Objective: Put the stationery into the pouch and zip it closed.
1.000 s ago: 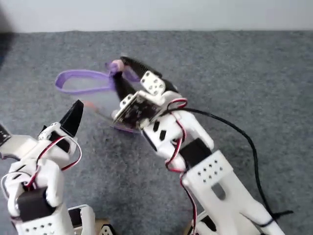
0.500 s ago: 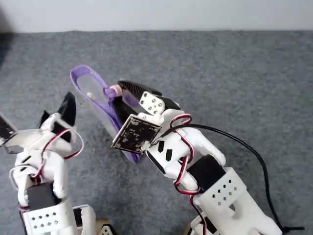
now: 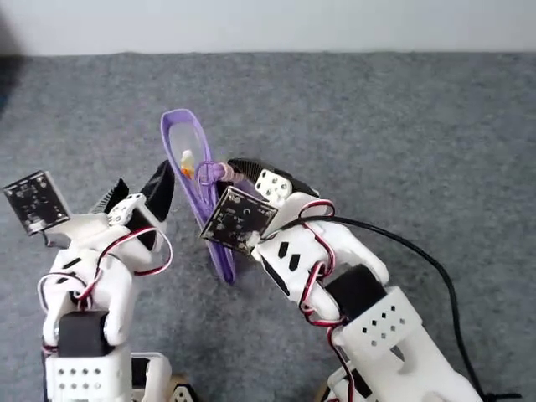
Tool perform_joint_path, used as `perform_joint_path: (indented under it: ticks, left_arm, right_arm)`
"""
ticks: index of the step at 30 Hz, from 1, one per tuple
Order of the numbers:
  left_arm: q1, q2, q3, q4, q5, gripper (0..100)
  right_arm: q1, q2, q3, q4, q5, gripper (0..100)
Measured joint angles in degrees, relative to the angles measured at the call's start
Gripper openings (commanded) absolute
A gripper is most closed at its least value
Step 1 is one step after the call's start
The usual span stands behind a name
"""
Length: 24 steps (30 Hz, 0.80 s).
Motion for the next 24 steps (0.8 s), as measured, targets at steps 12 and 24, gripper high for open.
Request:
perform_joint_path:
  ticks: [12, 24]
  left_arm:
    - [11.6, -0.6, -22.1, 29.7, -0.4, 27]
    - [20.9, -0.6, -23.9, 34.3, -0.4, 26]
  right_arm:
    - [0.1, 0.0, 0.0, 0.0, -3.0, 0.8]
    - [0.4, 0.0, 4.2, -7.3, -3.2, 0.8]
